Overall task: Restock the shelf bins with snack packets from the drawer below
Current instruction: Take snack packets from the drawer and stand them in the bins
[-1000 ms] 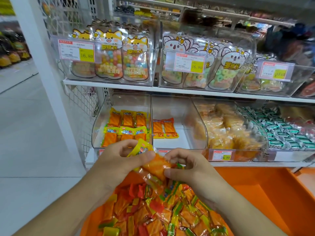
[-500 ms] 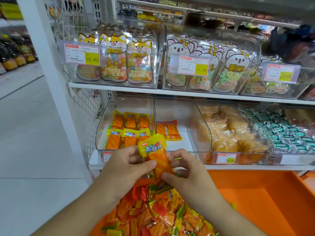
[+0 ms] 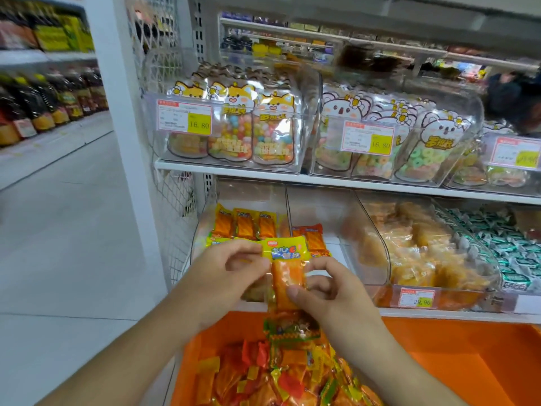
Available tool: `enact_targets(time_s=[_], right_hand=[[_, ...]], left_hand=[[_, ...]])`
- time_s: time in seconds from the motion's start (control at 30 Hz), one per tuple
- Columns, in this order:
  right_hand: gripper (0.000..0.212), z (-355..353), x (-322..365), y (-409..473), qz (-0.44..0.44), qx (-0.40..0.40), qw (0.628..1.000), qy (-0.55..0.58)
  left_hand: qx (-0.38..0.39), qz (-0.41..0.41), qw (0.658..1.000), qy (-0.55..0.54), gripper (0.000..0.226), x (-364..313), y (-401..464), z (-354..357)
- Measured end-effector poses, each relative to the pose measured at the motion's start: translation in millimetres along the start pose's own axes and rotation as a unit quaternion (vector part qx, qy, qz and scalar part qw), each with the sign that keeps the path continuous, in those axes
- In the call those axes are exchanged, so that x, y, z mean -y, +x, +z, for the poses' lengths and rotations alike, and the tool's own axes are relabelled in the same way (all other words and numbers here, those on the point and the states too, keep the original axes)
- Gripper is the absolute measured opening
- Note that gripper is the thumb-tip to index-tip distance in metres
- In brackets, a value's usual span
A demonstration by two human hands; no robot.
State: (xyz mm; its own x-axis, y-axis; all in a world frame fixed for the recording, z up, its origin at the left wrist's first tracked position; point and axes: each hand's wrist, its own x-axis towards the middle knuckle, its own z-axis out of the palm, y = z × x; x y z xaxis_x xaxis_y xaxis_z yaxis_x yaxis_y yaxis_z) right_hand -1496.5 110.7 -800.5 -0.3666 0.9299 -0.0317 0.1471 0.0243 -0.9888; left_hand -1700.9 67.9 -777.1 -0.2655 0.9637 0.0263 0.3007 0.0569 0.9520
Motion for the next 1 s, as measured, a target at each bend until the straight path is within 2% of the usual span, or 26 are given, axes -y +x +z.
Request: enact_targets(time_s=[0.03,0.1,0.2,0.33,0.53,0.67,0.93,1.0], right_hand=[[0.027,7.6,4.0,11.0,0.000,-0.007,1.000,-0.002],[0.031,26.9,8.0,43.9,-0.008,-0.026,0.999,-0.021],[0.041,57.8,7.1,109.0,-0.017,-0.055,0.996,-0.073],[0.041,92.4,-4.8,191.6,0.010,-0.078,0.985,-0.155],[0.047,126.9,-29.7,264.7,0.041,-0.080,0.969,-0.229],[0.050,140.5,-38.9,275.9,0.030,-0.076,0.956,-0.281],[0.039,131.0,-36.8,269.9,0.012,-0.041,0.943,-0.331],[0.048,129.4,-35.6,268.5,0.009,-0.027,0.920,-0.392]], left_hand=[[-0.038,0.024,0.997,0.067,0.024,5.0,10.3,-10.7],[-0.084,0.065,0.969,0.222,0.042,20.9,30.0,-30.8],[-0.087,0.056,0.948,0.302,0.061,47.6,50.6,-50.4],[-0.059,0.038,0.952,0.297,0.065,68.5,57.4,-55.5],[-0.083,0.033,0.958,0.274,0.072,80.9,67.0,-57.0],[-0.092,0.032,0.958,0.271,0.076,84.1,67.5,-55.1],[-0.091,0.024,0.956,0.279,0.081,84.2,67.2,-51.3],[-0.091,0.019,0.956,0.280,0.081,83.0,67.7,-51.0]])
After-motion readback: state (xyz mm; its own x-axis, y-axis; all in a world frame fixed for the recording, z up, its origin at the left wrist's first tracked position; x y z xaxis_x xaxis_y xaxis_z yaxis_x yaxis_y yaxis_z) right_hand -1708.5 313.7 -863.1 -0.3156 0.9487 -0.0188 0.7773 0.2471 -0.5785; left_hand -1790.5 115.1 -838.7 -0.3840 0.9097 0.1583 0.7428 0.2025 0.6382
